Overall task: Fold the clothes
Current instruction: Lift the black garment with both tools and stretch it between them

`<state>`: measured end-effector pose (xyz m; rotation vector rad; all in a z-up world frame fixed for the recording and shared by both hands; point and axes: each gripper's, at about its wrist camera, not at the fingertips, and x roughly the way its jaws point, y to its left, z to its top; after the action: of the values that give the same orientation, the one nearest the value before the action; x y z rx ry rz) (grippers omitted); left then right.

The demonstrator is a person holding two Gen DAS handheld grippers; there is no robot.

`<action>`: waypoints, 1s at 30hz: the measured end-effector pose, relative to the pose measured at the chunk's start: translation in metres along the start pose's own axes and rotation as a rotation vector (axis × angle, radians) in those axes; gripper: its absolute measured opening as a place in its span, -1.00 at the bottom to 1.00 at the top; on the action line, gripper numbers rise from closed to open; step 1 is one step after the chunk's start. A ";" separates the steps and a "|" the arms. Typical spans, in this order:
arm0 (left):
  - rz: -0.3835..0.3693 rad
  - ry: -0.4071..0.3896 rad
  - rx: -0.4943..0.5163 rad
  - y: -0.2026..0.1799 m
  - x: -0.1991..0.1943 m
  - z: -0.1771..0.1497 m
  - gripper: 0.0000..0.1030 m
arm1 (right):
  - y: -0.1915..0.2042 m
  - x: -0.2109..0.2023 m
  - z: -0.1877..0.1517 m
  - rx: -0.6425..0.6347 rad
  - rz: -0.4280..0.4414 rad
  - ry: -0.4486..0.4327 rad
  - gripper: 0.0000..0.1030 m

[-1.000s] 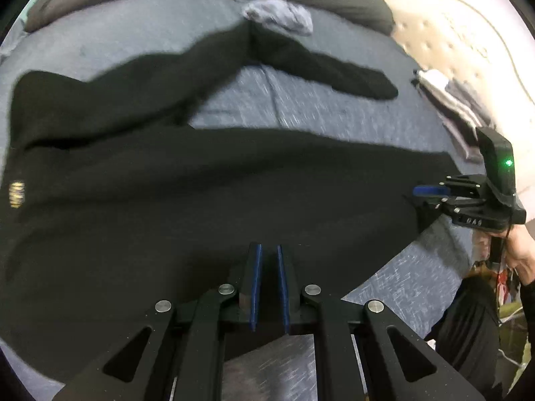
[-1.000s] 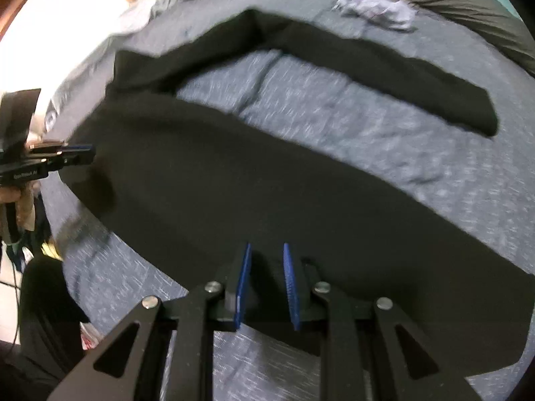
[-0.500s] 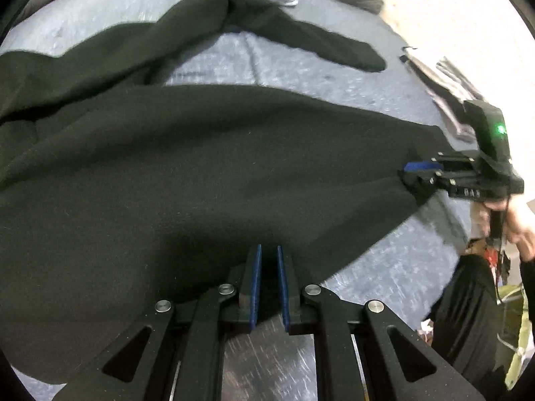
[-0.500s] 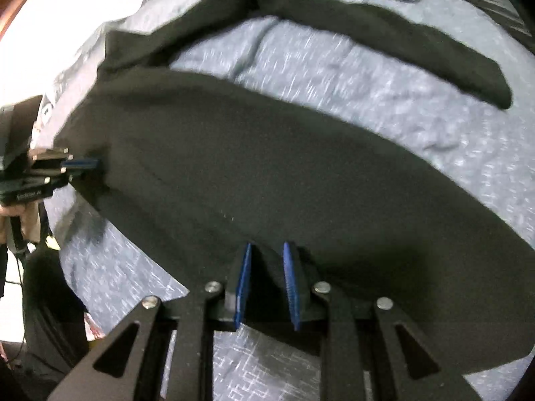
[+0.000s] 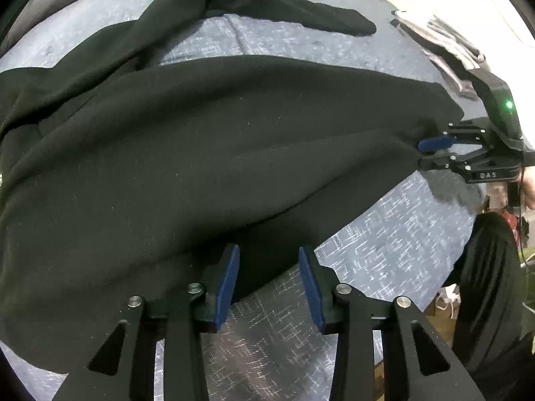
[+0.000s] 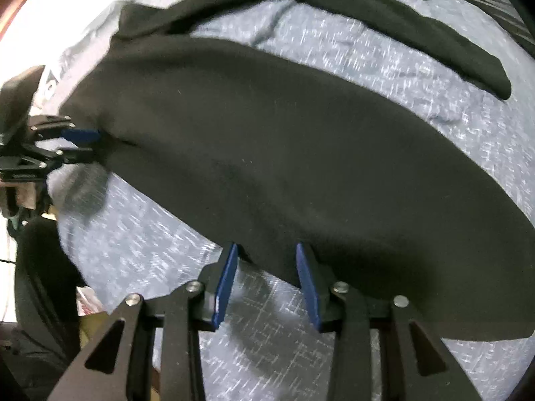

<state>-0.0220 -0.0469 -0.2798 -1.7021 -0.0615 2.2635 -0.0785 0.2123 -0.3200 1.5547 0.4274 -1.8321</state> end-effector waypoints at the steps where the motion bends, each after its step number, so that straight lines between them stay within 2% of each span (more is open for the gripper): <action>1: 0.009 0.001 0.010 -0.001 0.001 0.000 -0.22 | 0.001 0.002 0.001 -0.004 -0.005 -0.001 -0.28; 3: 0.027 0.002 0.029 -0.002 0.002 -0.001 -0.23 | 0.004 0.005 0.003 -0.019 -0.013 -0.003 -0.28; 5: 0.047 0.009 0.057 -0.005 0.006 -0.002 -0.33 | 0.007 0.008 0.004 -0.043 -0.022 0.002 -0.38; 7: 0.067 0.013 0.083 -0.007 0.008 -0.003 -0.85 | 0.009 0.007 0.005 -0.058 -0.021 -0.001 -0.78; 9: 0.065 0.006 0.082 -0.005 0.007 -0.002 -0.90 | 0.011 0.006 0.006 -0.072 -0.019 -0.006 -0.88; 14: 0.058 -0.026 0.089 -0.003 -0.009 -0.002 -0.93 | 0.009 -0.008 0.004 -0.087 0.022 -0.026 -0.94; 19: 0.020 -0.053 0.108 -0.008 -0.039 -0.008 -0.94 | 0.012 -0.027 -0.003 -0.130 0.060 -0.022 -0.95; 24: 0.005 0.013 0.112 -0.006 -0.022 -0.011 -0.94 | 0.011 -0.015 -0.010 -0.132 0.081 0.031 -0.95; 30: -0.023 0.019 0.070 0.001 -0.014 -0.012 -0.93 | 0.009 -0.015 -0.015 -0.080 0.113 0.033 -0.86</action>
<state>-0.0077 -0.0534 -0.2705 -1.6780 0.0027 2.2063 -0.0611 0.2200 -0.3079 1.5251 0.4149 -1.6856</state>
